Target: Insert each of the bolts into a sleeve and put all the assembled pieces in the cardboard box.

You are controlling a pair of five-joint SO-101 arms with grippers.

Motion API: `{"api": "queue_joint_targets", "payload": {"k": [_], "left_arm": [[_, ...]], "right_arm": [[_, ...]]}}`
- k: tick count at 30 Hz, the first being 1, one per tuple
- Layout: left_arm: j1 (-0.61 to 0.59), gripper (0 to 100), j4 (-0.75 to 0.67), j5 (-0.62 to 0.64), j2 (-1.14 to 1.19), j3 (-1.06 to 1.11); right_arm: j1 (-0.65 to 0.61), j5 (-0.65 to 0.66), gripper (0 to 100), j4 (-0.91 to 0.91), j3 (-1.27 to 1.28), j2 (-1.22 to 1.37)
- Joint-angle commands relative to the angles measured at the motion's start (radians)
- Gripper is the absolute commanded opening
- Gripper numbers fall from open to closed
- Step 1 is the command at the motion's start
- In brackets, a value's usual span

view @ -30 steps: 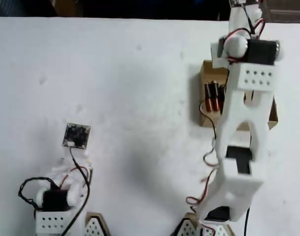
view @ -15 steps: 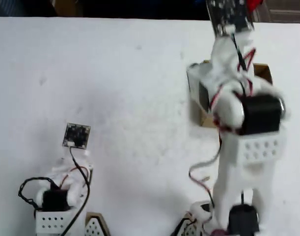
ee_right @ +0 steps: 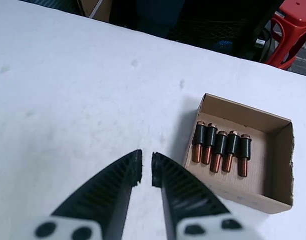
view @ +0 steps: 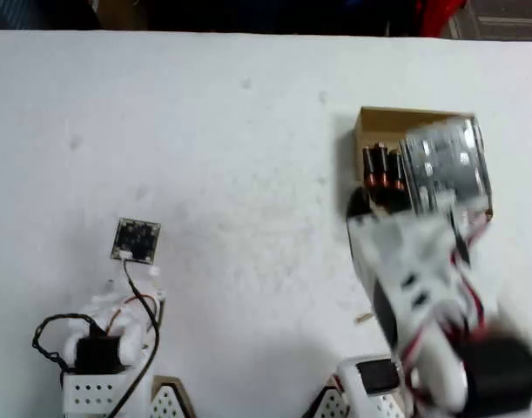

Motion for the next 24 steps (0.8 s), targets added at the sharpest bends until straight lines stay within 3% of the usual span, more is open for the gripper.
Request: {"api": "queue_joint_targets", "payload": {"k": [1,15,24], "left_arm": [[-0.001,2,0.005,0.009,-0.015,-0.003],[-0.001,2,0.005,0.009,-0.015,-0.003],[-0.001,2,0.005,0.009,-0.015,-0.003]], "right_arm": [[-0.005,-0.002,1.7,0.019,0.091,-0.147],[-0.005,0.000,1.7,0.010,0.413,-0.518],[-0.005,0.002,1.8,0.010,0.470,-0.691]]}}
